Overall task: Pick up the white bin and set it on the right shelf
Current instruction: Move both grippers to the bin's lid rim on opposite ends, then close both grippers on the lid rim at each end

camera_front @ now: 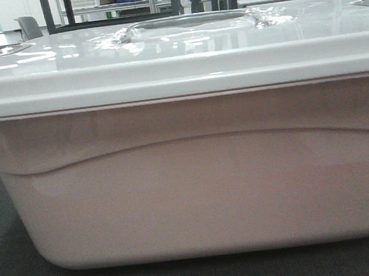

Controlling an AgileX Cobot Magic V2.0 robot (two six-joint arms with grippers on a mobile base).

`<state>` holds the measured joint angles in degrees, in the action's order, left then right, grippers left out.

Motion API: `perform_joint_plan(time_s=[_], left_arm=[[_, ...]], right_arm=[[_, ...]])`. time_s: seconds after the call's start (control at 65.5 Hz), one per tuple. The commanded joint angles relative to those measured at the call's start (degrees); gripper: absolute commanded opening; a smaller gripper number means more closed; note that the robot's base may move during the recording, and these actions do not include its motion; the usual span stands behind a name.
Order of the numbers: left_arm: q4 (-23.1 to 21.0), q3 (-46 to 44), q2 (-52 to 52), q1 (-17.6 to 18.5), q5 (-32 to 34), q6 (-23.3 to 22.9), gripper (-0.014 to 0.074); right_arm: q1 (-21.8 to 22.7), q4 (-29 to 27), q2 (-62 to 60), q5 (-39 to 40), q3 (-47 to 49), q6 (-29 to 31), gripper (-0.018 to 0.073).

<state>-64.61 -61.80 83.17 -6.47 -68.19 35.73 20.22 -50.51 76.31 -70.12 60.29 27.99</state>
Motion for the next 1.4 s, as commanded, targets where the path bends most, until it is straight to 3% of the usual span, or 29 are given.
perform_joint_plan(time_s=[0.0,0.229,0.381,0.839,1.388], left_arm=[[-7.68,1.15,-1.53,-0.66,-6.56,4.28,0.0563],[-8.69,5.84,-1.53,-0.66,-5.61,7.67,0.0563],[-8.69,6.38,-1.53,0.03,-7.18,8.29,0.0563],[-8.48,6.38,-1.53,7.85,-2.43,8.41,0.0563],[-8.09,6.38,-1.53,7.96,-2.55,8.41,0.0563]], right_arm=[[0.29,-7.39,-1.37,-6.28,-0.54,3.62,0.0622],[-0.24,-8.25,-1.37,-6.28,-4.10,5.35,0.0622],[-4.05,-8.41,-1.37,-6.28,-4.49,6.27,0.0622],[-8.04,-10.48,1.50,-6.29,-4.49,6.58,0.0622],[-9.70,-11.67,1.45,-6.34,-4.49,6.58,0.0622]])
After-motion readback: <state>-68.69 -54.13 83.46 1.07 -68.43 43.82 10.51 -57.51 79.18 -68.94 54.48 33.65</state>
